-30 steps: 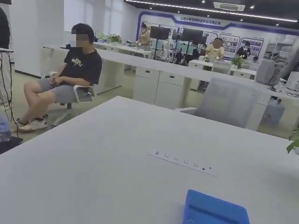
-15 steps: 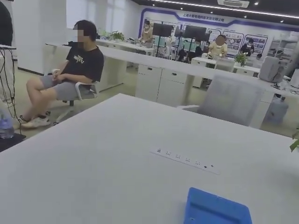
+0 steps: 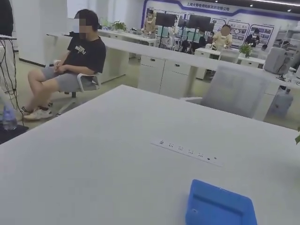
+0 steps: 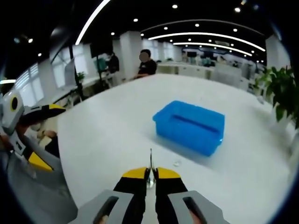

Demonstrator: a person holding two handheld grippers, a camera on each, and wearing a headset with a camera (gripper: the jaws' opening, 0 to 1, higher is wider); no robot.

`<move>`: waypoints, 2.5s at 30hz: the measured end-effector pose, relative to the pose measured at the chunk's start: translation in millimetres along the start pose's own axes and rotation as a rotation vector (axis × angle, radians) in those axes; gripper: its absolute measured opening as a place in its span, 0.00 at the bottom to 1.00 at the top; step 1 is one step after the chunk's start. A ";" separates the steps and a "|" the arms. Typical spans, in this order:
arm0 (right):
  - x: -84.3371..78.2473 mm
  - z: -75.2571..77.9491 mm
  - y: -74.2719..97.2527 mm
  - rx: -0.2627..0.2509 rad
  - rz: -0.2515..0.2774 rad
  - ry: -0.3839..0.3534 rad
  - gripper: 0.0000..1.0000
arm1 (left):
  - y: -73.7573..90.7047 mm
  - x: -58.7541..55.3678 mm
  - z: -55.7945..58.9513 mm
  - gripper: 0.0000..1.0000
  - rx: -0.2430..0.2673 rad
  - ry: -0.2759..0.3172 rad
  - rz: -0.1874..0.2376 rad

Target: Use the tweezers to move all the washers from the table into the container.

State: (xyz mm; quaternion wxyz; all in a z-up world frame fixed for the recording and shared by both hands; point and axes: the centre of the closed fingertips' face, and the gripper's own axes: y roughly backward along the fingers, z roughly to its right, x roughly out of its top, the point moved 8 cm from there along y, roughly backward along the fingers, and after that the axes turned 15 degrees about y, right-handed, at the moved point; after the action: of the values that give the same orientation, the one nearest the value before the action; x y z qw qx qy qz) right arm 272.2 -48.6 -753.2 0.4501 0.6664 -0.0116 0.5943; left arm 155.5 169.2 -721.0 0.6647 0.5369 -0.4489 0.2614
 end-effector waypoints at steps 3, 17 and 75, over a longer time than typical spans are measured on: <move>11.7 7.5 1.8 -0.012 0.022 0.003 0.02 | 0.0 -0.1 0.3 0.96 -0.005 0.003 -0.003; 59.6 53.5 -3.7 -0.095 0.104 0.050 0.02 | -0.1 -0.8 0.2 0.94 -0.014 0.009 -0.010; 58.4 93.9 -59.8 -0.141 0.032 0.037 0.03 | -0.3 0.8 -4.7 0.92 0.014 0.045 -0.002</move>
State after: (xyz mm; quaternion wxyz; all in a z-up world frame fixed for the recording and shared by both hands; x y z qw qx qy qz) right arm 395.6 -40.3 -730.9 0.4866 0.6215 -0.0556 0.6114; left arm 157.6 173.5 -720.5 0.6711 0.5362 -0.4314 0.2757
